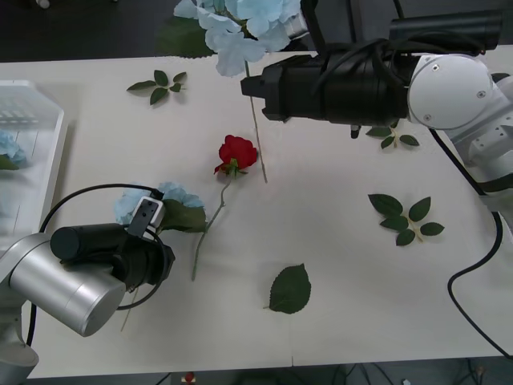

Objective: Place the red flowers into the right box and the blue flowers into the left box. If a person shows an open palm, hand one flower to the person first, then continue sorting.

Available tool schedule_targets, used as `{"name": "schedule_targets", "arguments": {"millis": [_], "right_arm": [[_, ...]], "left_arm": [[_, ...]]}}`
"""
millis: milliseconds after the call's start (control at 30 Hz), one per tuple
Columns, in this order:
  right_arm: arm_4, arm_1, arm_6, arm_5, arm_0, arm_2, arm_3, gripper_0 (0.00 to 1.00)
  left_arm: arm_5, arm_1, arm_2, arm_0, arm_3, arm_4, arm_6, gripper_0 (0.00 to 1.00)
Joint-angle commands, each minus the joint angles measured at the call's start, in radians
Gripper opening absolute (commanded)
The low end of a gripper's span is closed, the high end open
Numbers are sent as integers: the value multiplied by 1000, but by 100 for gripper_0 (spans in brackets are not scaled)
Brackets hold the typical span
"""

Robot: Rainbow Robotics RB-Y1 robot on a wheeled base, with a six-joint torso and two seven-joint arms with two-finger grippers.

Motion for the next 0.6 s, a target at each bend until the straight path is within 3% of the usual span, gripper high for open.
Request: {"name": "schedule_targets", "arguments": {"millis": [33, 133, 300, 467, 600], "right_arm": [[-20, 72, 23, -15, -73, 18, 14, 0], [-20, 95, 29, -39, -81, 28, 34, 0], [-15, 112, 31, -58, -98, 48, 66, 0], [-9, 112, 32, -66, -96, 57, 66, 0], [-9, 120, 32, -66, -96, 58, 66, 0]], "left_arm": [[7, 44, 21, -4, -53, -14, 58, 0], [34, 101, 55, -3, -117, -17, 63, 0], [200, 262, 276, -10, -274, 79, 49, 0], [292, 362, 456, -49, -232, 210, -34, 0], [320, 452, 532, -127, -107, 269, -109, 0]]}}
